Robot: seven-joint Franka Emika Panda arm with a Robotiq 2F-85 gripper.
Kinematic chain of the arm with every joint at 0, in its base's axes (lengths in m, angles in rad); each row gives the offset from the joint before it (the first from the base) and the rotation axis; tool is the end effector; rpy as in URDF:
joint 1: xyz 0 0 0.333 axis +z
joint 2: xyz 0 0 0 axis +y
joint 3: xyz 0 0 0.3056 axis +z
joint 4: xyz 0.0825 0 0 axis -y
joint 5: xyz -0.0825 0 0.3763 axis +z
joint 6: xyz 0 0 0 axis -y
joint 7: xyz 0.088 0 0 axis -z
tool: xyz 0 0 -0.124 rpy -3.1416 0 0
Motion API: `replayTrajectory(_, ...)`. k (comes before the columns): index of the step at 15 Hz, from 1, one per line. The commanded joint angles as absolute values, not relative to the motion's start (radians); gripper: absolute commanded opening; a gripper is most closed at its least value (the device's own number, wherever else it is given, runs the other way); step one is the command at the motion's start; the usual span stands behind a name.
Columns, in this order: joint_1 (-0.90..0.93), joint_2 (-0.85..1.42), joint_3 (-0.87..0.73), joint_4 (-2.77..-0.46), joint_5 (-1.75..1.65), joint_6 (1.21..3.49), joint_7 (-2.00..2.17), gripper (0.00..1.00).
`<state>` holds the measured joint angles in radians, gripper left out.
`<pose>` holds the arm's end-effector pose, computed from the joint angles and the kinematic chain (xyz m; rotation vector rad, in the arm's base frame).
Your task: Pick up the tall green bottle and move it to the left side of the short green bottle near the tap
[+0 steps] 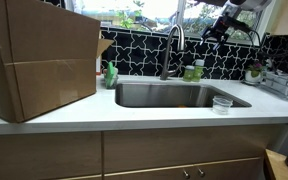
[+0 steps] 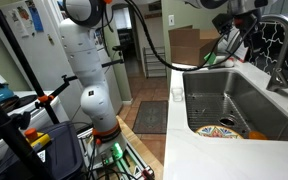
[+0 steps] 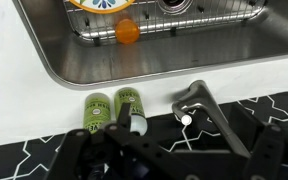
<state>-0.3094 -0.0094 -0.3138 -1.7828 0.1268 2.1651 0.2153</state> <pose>0.4856 -0.3415 0.5636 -2.7435 1.3072 -0.6271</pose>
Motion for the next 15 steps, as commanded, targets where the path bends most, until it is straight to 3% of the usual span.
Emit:
replayTrajectory(1,-0.317,0.014,-0.320,-1.763,0.118,2.174,0.234,1.00)
replayTrajectory(15,-0.410,0.209,-0.341,-1.633,0.096,2.310,-0.162,1.00)
